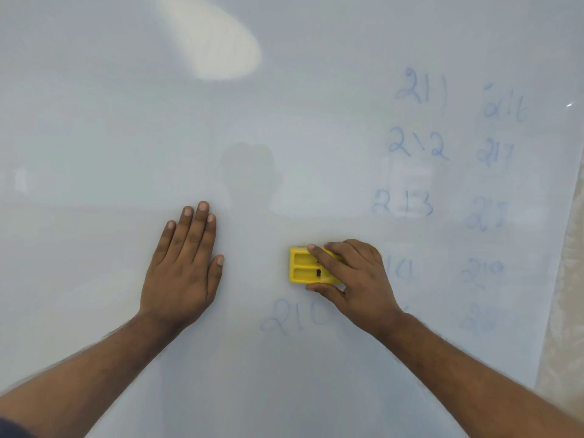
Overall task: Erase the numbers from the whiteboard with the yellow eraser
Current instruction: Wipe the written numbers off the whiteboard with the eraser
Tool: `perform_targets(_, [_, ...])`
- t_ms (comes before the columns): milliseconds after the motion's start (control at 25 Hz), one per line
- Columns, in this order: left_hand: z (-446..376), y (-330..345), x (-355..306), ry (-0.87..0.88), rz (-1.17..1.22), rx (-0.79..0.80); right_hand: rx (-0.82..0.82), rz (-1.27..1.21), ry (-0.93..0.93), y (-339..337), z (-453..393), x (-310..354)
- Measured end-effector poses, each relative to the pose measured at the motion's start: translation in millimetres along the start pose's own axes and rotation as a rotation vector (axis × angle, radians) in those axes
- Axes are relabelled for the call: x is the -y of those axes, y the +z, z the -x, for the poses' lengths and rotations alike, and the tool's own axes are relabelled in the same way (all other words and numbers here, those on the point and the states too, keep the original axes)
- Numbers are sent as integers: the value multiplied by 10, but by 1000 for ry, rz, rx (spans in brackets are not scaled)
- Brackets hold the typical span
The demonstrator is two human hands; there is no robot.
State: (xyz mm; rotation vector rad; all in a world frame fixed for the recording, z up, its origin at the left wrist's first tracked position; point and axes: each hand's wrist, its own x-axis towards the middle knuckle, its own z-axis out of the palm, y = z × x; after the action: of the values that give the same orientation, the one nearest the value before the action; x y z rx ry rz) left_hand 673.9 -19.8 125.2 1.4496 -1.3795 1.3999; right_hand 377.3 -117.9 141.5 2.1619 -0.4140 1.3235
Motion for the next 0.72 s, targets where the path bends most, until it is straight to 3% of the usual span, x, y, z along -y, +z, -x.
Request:
perform_targets(440, [134,18,-56,-2,21,17,73,-98,-35,265,84,448])
perform_targets(720, [235,53,-64,14,25,20,173,-78,-184,419,313,649])
